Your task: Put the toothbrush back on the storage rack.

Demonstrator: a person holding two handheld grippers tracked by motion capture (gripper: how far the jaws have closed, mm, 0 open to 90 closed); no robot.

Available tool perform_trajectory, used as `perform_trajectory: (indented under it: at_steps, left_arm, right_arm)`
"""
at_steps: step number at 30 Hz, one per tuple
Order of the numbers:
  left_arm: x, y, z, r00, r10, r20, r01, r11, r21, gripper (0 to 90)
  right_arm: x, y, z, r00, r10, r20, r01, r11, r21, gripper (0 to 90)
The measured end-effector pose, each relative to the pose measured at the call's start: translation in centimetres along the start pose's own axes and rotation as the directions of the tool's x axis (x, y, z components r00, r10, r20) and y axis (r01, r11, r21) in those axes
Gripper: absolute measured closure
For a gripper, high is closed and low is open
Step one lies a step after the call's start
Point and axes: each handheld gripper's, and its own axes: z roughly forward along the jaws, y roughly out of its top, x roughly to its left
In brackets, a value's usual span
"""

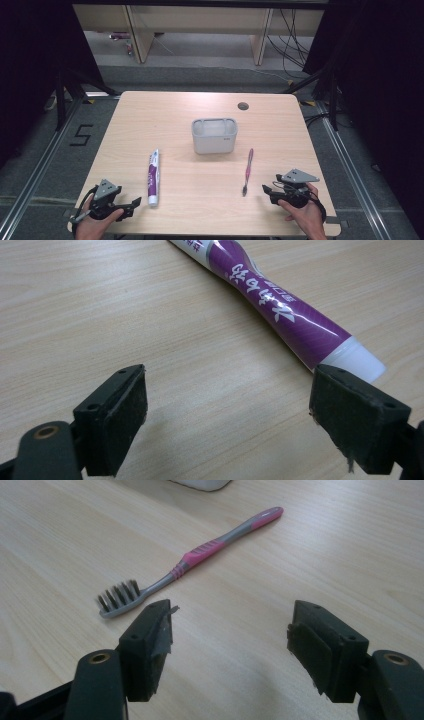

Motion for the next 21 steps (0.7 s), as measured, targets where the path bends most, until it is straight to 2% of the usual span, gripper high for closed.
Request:
perform_trajectory:
  at_steps: [2,3,4,5,7,8,10,11,16,19,20,21]
  left_arm:
    - [0.0,0.0,0.0,1.0,0.0,0.002,0.0,1.0,0.002,15.2]
    - [-0.1,0.0,0.2,0.9999,-0.012,0.009,0.013,0.9998,-0.016,15.2]
    - [-0.1,0.0,0.2,0.9999,-0.012,0.009,0.013,0.9998,-0.016,15.2]
    - [-0.1,0.1,0.1,0.9999,0.007,0.008,-0.007,1.0,0.001,15.2]
    - [-0.2,0.1,0.2,1.0,-0.001,0.005,0.001,1.0,-0.007,15.2]
    - [-0.2,0.1,0.2,1.0,0.0,0.005,0.0,1.0,-0.006,15.2]
    - [-0.1,0.1,0.2,1.0,0.003,0.002,-0.003,1.0,-0.003,15.2]
    - [-0.1,0.1,0.1,1.0,0.008,0.005,-0.008,0.9999,0.008,15.3]
    - [-0.2,0.1,0.2,1.0,0.001,0.004,-0.001,1.0,0.002,15.7]
    - [-0.1,0.1,0.0,0.9999,0.006,0.009,-0.006,1.0,0.005,16.3]
    - [-0.1,0.1,0.0,0.9999,0.006,0.009,-0.006,1.0,0.005,16.4]
    - [-0.1,0.1,0.0,0.9999,0.006,0.008,-0.006,1.0,0.001,16.4]
  right_arm:
    - [0.0,0.2,0.1,1.0,-0.004,-0.003,0.004,1.0,0.003,34.0]
    - [-0.1,0.4,0.3,0.9999,-0.012,0.002,0.012,1.0,0.001,34.1]
    - [-0.1,0.5,0.3,0.9999,-0.01,-0.004,0.01,1.0,0.007,34.5]
    - [-0.2,0.6,0.4,0.9998,-0.017,0.001,0.017,1.0,0.002,35.1]
    - [-0.2,0.8,0.5,0.9997,-0.022,0.005,0.022,1.0,0.003,35.2]
    - [-0.2,0.9,0.6,0.9999,-0.009,-0.011,0.01,1.0,0.008,35.1]
    - [-0.5,1.2,0.7,0.9999,-0.013,-0.008,0.013,1.0,-0.009,36.5]
    - [-0.5,1.3,0.7,0.9999,-0.005,-0.011,0.005,1.0,-0.001,37.7]
    - [-0.8,1.9,0.9,0.9997,-0.018,-0.019,0.018,1.0,0.005,49.7]
    - [-0.7,2.2,1.1,0.9992,0.026,-0.031,-0.025,1.0,0.006,60.2]
    - [-0.7,2.2,1.1,0.9992,0.026,-0.031,-0.025,1.0,0.006,60.2]
    - [-1.1,2.4,1.4,0.9993,-0.018,-0.032,0.017,1.0,-0.009,63.7]
